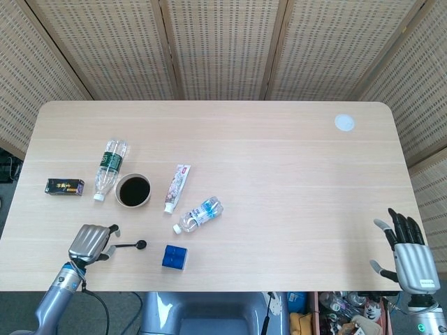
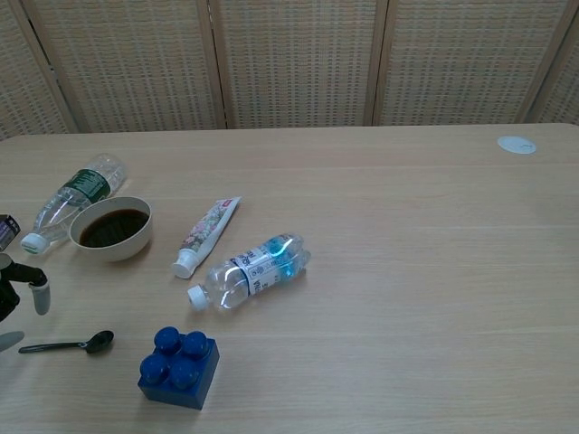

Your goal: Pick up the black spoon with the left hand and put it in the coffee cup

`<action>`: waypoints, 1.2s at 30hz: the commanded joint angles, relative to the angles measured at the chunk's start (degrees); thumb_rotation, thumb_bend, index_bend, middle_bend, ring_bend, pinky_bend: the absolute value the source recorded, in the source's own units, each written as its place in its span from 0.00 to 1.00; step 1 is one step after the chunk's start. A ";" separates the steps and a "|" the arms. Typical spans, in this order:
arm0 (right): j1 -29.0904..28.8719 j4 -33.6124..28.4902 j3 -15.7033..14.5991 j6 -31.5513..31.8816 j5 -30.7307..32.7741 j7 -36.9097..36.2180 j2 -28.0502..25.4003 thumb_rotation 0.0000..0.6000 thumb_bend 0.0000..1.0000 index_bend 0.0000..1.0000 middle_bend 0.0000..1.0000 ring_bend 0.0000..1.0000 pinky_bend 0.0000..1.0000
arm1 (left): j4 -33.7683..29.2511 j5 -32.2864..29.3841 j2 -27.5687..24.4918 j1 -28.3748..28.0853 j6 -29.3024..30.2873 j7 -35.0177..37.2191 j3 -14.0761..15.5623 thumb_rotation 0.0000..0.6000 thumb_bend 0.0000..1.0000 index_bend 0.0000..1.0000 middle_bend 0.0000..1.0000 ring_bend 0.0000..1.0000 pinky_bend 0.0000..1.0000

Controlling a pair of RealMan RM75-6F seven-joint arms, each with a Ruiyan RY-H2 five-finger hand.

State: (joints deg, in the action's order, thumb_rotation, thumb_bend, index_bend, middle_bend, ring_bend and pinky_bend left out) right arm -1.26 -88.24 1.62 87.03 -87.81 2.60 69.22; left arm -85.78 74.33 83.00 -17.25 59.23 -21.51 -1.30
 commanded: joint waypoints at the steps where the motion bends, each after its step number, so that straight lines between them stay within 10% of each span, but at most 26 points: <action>1: 0.04 0.04 0.00 0.01 0.05 -0.02 0.02 1.00 0.19 0.22 0.08 0.00 0.00 | 0.32 -0.57 0.51 -0.22 -0.46 0.20 0.24 1.00 0.37 0.46 0.82 0.75 0.69; 36: 1.25 -0.29 0.01 0.96 0.67 0.33 -0.67 1.00 0.19 0.22 0.08 0.00 0.00 | 5.81 -7.40 5.14 -2.36 -2.66 -1.84 0.86 1.00 0.39 0.49 0.83 0.76 0.70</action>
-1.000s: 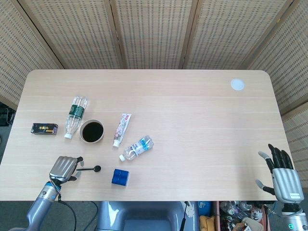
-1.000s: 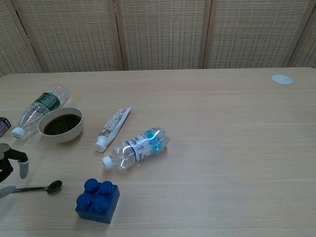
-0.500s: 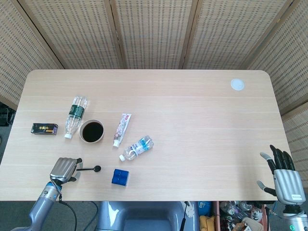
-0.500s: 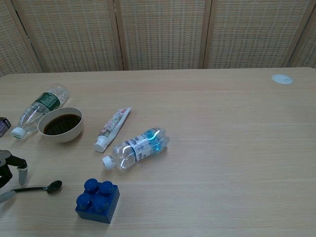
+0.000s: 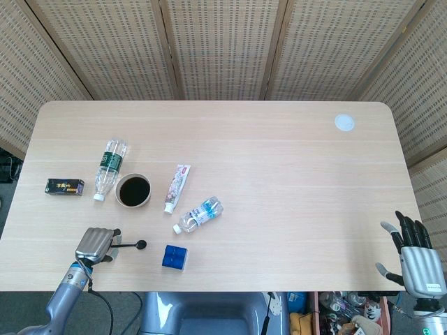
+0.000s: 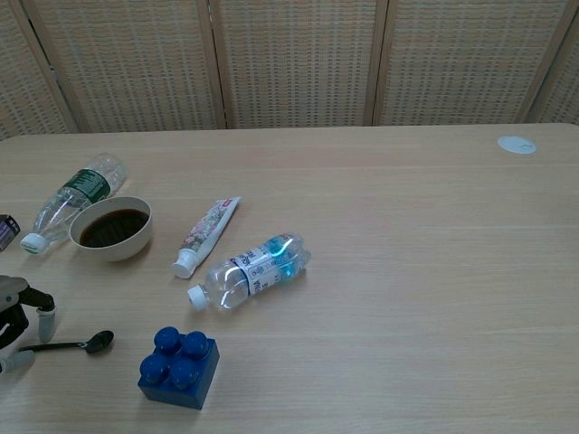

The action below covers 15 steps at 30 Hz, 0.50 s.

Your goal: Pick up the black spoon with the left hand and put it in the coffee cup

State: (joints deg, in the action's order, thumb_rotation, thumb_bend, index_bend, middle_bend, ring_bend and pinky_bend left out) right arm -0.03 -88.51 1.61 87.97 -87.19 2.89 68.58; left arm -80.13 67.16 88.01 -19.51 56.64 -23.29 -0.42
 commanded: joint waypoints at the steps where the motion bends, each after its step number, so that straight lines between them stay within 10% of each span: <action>1: 0.04 -0.04 0.04 0.00 0.09 0.06 -0.04 1.00 0.19 0.22 0.08 0.00 0.00 | 0.26 -0.39 0.17 -0.16 -0.12 -0.13 0.01 1.00 0.39 0.49 0.83 0.76 0.70; 15: 0.47 -0.09 0.13 0.20 0.44 0.23 -0.31 1.00 0.19 0.22 0.08 0.00 0.00 | 0.70 -1.96 0.47 -0.51 -0.78 0.35 0.44 1.00 0.39 0.50 0.83 0.76 0.70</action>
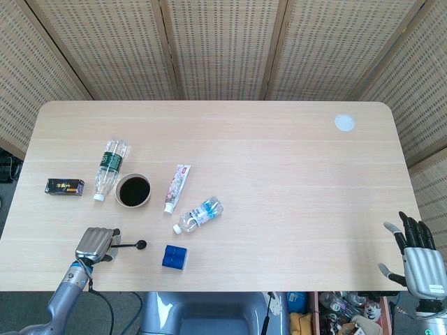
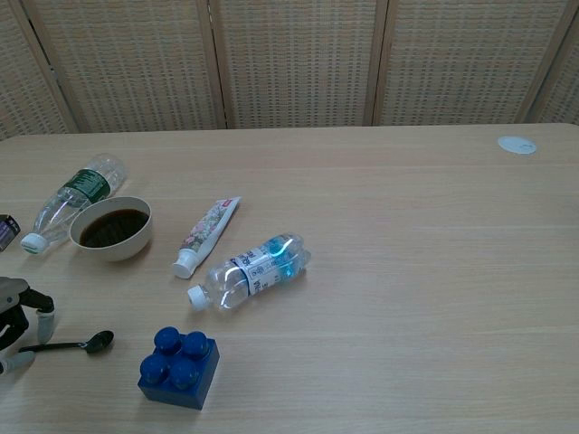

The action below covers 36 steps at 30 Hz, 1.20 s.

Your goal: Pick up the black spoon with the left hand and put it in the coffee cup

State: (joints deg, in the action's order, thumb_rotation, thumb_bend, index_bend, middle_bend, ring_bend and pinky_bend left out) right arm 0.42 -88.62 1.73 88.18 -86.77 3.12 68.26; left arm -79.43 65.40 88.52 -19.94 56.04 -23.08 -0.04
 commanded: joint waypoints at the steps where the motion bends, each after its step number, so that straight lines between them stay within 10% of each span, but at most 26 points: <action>1: 0.03 0.03 0.01 -0.04 0.05 -0.03 0.00 1.00 0.19 0.22 0.08 0.00 0.00 | 0.04 -0.26 -0.04 -0.08 -0.18 0.08 0.14 1.00 0.39 0.50 0.83 0.76 0.70; 36: 0.76 1.20 0.45 0.68 0.43 -1.53 0.06 1.00 0.19 0.22 0.08 0.00 0.00 | 2.85 -0.25 2.20 0.82 2.25 0.92 0.80 1.00 0.39 0.58 0.87 0.79 0.71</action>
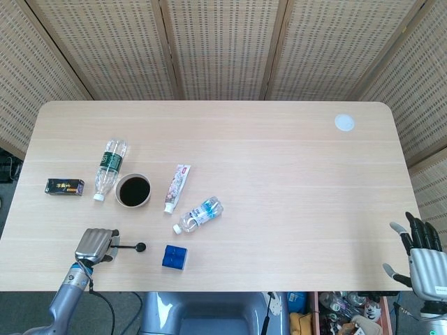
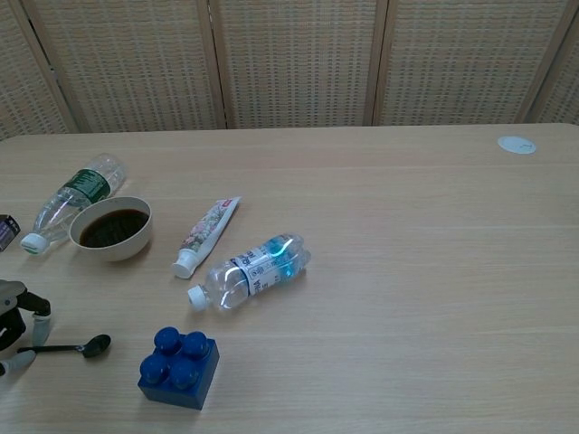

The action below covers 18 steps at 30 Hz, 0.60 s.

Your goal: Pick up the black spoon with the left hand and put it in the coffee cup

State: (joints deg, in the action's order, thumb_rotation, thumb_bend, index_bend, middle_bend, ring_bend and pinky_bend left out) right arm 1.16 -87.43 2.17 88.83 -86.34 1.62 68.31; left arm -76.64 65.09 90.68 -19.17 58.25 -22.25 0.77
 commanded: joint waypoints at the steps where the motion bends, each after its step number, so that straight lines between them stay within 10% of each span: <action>1: 0.05 0.02 0.02 0.07 0.00 -0.06 0.00 1.00 0.19 0.22 0.08 0.00 0.00 | 0.09 0.10 0.02 0.07 0.11 0.14 0.00 1.00 0.39 0.59 0.88 0.79 0.71; 18: 0.23 0.06 0.14 0.47 -0.25 -0.31 -0.02 1.00 0.19 0.22 0.08 0.00 0.00 | -0.69 1.73 -2.00 0.04 2.12 0.07 -0.52 1.00 0.40 0.60 0.89 0.80 0.72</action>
State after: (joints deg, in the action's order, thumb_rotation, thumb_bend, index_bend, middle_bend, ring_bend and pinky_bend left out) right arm 1.39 -87.36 2.32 89.29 -86.58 1.31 68.29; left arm -77.19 66.67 88.88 -19.09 60.20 -22.09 0.31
